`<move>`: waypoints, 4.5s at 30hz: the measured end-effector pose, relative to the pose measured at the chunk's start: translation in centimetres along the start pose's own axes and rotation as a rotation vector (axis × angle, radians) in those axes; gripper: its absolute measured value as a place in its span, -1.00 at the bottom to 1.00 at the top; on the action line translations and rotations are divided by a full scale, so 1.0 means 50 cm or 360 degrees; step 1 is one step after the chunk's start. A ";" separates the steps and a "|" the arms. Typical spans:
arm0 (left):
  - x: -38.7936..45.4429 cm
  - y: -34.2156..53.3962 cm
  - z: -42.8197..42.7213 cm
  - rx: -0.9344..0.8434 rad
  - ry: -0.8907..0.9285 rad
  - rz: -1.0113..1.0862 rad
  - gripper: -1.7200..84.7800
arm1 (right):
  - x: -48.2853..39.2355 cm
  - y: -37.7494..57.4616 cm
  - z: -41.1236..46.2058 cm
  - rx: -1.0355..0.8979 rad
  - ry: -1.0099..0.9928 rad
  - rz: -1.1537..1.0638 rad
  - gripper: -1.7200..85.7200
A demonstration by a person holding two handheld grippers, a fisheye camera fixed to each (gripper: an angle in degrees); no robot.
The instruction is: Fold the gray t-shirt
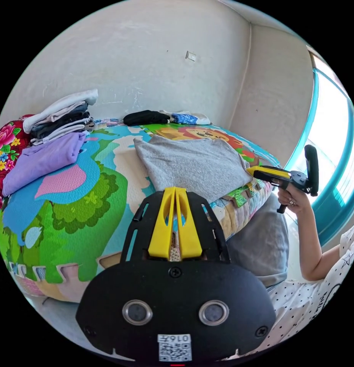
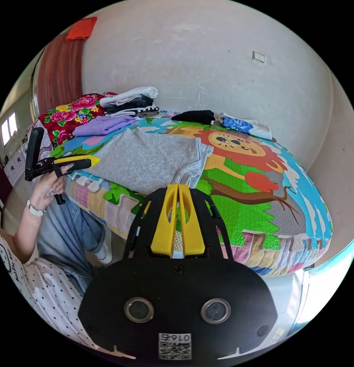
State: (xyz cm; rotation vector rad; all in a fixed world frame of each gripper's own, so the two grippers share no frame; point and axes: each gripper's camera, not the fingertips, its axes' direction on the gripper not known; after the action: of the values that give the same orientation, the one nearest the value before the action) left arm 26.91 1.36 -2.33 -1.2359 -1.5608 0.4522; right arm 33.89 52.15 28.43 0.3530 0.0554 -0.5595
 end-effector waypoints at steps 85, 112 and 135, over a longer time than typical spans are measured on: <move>-0.121 -0.235 -0.153 -0.0382 0.0317 0.0628 -0.63 | -0.259 -0.176 0.057 -0.0321 -0.0042 -0.1188 -0.84; -0.288 -0.208 -0.061 -0.0425 0.0240 0.0433 -0.95 | -0.194 -0.237 -0.008 0.0119 -0.0568 -0.0879 -0.64; -0.521 -0.105 -0.006 -0.0483 0.0458 0.0399 -0.85 | -0.306 -0.254 0.125 -0.0176 -0.0088 -0.0716 -0.83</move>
State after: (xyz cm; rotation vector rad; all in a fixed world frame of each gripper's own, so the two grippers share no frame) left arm 22.62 -23.47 -10.74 -1.6626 -1.2637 0.1859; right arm 13.94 47.79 32.59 0.2159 0.1137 -1.0068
